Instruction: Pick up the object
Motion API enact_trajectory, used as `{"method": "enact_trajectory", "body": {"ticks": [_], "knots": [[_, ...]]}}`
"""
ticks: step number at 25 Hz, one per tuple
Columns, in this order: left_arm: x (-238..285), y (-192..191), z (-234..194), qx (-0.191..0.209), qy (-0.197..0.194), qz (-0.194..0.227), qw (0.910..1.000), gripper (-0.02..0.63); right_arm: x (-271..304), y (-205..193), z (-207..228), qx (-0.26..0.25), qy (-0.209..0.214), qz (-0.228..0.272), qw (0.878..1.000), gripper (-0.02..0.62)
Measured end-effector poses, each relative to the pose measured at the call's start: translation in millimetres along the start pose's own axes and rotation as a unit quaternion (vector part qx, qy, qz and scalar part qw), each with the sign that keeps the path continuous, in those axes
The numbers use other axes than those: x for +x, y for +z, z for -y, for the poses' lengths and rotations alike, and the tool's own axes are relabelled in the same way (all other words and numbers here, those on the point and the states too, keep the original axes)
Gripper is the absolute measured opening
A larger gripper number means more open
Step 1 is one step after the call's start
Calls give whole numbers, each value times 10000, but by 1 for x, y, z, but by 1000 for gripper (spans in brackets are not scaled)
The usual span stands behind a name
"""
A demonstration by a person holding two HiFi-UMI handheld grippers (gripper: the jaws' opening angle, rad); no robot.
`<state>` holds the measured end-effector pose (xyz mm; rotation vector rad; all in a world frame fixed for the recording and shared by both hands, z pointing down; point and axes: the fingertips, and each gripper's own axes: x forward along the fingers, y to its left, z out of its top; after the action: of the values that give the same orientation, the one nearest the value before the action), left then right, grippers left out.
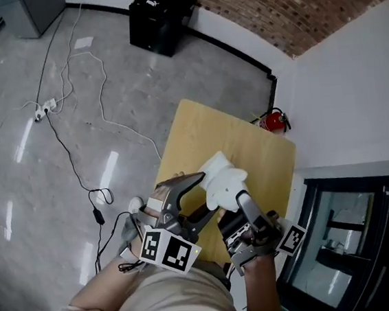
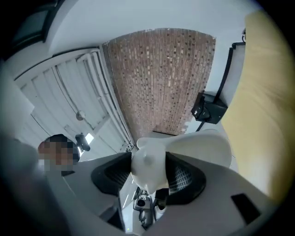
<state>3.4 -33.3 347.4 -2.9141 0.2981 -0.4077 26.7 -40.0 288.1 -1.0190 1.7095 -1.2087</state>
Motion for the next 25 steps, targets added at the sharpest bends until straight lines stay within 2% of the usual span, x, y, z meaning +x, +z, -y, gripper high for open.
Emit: {"method": "enact_trajectory", "body": {"ticks": [4,7,11,14,21,25], "knots": [[-2,21,-13,871,-329,358,9950,284,20,-11,-26,-111,319,326,9989,231],[-2,42,-17,1267,-435,631,9890,284,19,-12,-46,-419,588,516,9961,230],[-3,69,-21,1628,-238,928,9820,268,10,-9,-69,-1143,761,701,9880,230],[2,86,-22,1917,1,1097,9753,265,4,-2,-82,-1465,1038,678,9814,230],[-10,123,-8,2475,709,950,9616,265,-22,-1,-116,-1625,1845,333,9687,231],[-6,132,11,2659,745,903,9569,265,-42,1,-123,-1589,2017,315,9660,231]]}}
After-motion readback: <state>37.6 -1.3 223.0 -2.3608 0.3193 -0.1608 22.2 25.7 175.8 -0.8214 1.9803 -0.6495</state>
